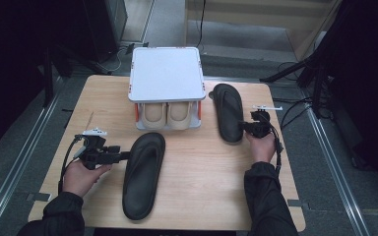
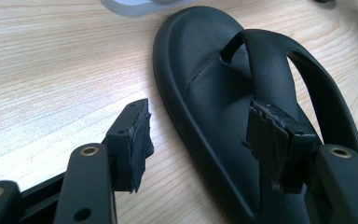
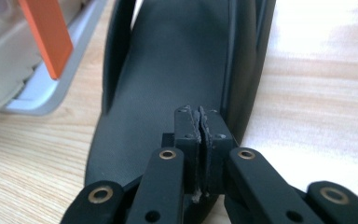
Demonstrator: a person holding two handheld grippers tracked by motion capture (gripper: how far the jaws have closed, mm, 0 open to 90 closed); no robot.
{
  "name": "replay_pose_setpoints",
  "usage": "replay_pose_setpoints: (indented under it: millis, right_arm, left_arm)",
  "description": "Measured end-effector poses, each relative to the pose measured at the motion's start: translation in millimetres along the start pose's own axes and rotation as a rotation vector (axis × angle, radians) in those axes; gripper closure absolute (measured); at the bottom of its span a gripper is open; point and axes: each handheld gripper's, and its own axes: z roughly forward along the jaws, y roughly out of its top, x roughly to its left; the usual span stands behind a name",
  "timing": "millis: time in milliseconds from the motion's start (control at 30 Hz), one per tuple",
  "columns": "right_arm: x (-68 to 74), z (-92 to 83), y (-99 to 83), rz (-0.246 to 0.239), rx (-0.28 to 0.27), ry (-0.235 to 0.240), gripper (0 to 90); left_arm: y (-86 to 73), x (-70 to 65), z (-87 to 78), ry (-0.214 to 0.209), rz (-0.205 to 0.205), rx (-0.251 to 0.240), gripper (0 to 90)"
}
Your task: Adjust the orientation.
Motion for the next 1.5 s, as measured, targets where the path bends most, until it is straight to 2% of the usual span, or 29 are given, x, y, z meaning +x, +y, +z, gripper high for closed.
replay_pose_setpoints:
  millis: [133,233,433,767,933,1233,1500]
  right_arm:
    - [-0.6,-5.2,2.6,-0.019,-0.04,-0.017,72.0]
    - [-2.8,-5.3,3.3,-0.008,-0.041,-0.022,68.6]
    - [-5.0,-2.6,9.9,-0.009,-0.063,-0.016,62.6]
    - [-8.1,6.9,18.9,-0.013,-0.074,-0.033,60.7]
    - [-12.3,10.5,21.9,0.009,-0.071,-0.036,60.0]
    - [-16.6,17.5,30.1,0.022,-0.076,-0.043,55.8]
    - [-20.6,26.9,38.1,0.035,-0.076,-0.046,56.4]
  left_arm:
    - [-0.4,-0.2,0.1,0.006,0.004,0.008,40.0]
    - [-1.6,-0.9,-0.4,0.01,0.009,0.01,40.0]
    - [-7.7,2.4,-5.2,0.017,-0.008,0.004,39.9]
    - [-18.0,5.0,-14.1,0.041,-0.035,-0.013,39.8]
    - [-21.7,6.1,-17.2,0.045,-0.038,-0.014,39.7]
    - [-30.0,7.2,-21.4,0.062,-0.055,-0.014,39.6]
    - [-38.6,9.4,-29.3,0.08,-0.075,-0.02,39.6]
